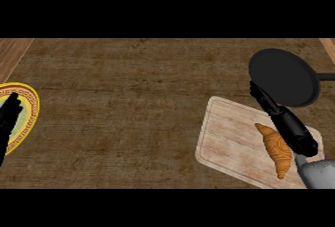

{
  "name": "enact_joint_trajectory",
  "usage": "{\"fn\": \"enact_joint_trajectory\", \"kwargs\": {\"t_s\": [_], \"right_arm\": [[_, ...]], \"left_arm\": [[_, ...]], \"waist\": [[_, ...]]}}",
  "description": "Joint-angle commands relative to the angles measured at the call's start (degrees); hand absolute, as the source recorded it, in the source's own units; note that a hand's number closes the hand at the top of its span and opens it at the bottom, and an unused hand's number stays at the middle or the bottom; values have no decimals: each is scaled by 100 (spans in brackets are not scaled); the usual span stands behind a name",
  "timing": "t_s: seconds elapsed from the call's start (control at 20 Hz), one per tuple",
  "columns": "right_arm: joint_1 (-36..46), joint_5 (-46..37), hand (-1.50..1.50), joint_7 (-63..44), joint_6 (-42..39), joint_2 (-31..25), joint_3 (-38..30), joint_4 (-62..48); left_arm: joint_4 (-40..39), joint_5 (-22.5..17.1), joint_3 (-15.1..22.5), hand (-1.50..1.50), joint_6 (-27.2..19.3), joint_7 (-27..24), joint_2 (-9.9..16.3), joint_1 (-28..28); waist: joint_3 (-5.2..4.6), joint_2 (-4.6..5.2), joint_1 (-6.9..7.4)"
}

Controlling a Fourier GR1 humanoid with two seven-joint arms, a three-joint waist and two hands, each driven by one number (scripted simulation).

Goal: Pick the croissant from the cutting board and place it in the pan

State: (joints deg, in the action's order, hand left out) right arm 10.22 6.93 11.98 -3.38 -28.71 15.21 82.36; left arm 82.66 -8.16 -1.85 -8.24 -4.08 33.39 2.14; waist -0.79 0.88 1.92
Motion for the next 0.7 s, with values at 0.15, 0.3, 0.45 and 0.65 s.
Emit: {"fn": "enact_joint_trajectory", "kwargs": {"t_s": [0.15, 0.3, 0.45, 0.65], "right_arm": [[610, 523, 150, 379, -2529, -719, 472, -554], [692, 277, 150, 780, -3483, -1323, 706, -832], [461, -282, -150, 2589, -2371, -1706, -308, -776], [436, -556, -150, 3799, -2197, -2419, -1024, -1242]], "left_arm": [[184, -215, 222, 0, -105, 113, -662, -781], [336, -344, 587, 0, -207, 365, -1231, -1000], [179, -287, 536, 0, -390, 406, -1338, -1120], [196, -323, 452, 0, -385, 530, -1310, -1249]], "waist": [[84, 1, -96], [91, -9, -138], [104, -73, -427], [97, -79, -320]]}}
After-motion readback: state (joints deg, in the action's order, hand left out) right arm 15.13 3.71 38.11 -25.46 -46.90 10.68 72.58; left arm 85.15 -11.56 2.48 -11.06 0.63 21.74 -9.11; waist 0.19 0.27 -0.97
